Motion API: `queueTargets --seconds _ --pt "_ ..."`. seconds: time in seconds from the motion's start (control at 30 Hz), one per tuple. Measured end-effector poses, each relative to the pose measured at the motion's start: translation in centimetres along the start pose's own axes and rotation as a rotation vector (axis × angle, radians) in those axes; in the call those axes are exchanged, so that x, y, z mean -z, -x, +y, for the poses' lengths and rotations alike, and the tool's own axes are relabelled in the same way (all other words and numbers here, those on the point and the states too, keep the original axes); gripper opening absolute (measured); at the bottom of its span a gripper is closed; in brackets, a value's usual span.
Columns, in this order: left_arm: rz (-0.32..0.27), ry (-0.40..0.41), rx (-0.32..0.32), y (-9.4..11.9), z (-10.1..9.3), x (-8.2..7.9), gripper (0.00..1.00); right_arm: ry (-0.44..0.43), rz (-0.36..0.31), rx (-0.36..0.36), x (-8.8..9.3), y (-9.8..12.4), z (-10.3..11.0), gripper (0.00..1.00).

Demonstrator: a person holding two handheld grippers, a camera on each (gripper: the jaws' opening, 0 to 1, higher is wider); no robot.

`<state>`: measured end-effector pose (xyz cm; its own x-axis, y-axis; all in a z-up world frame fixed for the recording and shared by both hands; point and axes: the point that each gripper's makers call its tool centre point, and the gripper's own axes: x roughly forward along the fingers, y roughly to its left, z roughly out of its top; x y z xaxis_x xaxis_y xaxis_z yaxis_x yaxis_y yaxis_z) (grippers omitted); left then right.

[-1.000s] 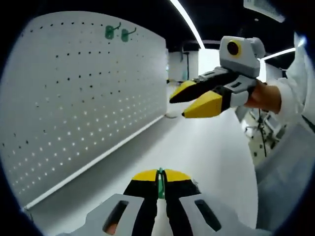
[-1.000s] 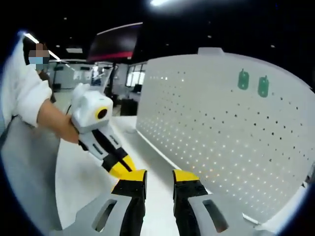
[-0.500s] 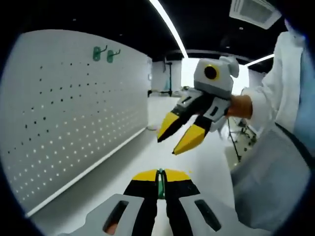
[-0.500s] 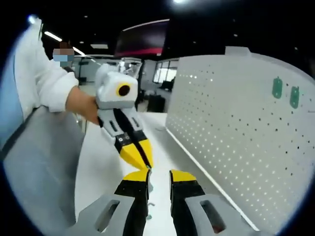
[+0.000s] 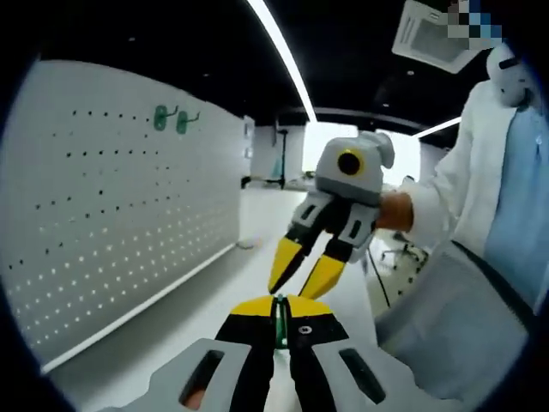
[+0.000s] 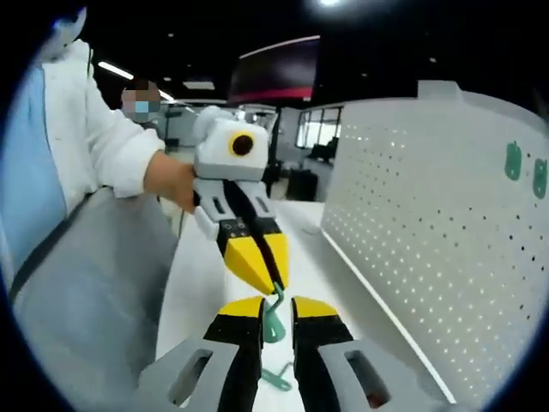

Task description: Insert the hook assembly into the mounting plate slot until the hook locks in place.

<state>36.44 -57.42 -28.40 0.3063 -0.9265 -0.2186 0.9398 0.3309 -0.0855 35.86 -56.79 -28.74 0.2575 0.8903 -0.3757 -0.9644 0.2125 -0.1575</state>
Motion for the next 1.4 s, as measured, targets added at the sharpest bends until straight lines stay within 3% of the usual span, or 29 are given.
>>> queueTargets --seconds 0.6,0.93,1.23,1.4 --pt "0.021 -0.018 0.078 0.2 -1.7 0.3 0.04 0.027 0.051 -0.087 0.5 -0.4 1.7 0.02" --pt "0.038 -0.064 0.065 0.4 -1.8 0.6 0.05 0.027 0.038 -0.082 0.6 -0.4 1.7 0.01" --pt "0.066 -0.081 0.011 1.0 -1.1 1.6 0.3 0.009 0.015 -0.068 0.0 -0.3 1.3 0.01" --pt "0.091 -0.1 0.005 0.7 -1.3 2.4 0.3 -0.01 -0.014 -0.068 -0.7 -0.5 1.4 0.01"
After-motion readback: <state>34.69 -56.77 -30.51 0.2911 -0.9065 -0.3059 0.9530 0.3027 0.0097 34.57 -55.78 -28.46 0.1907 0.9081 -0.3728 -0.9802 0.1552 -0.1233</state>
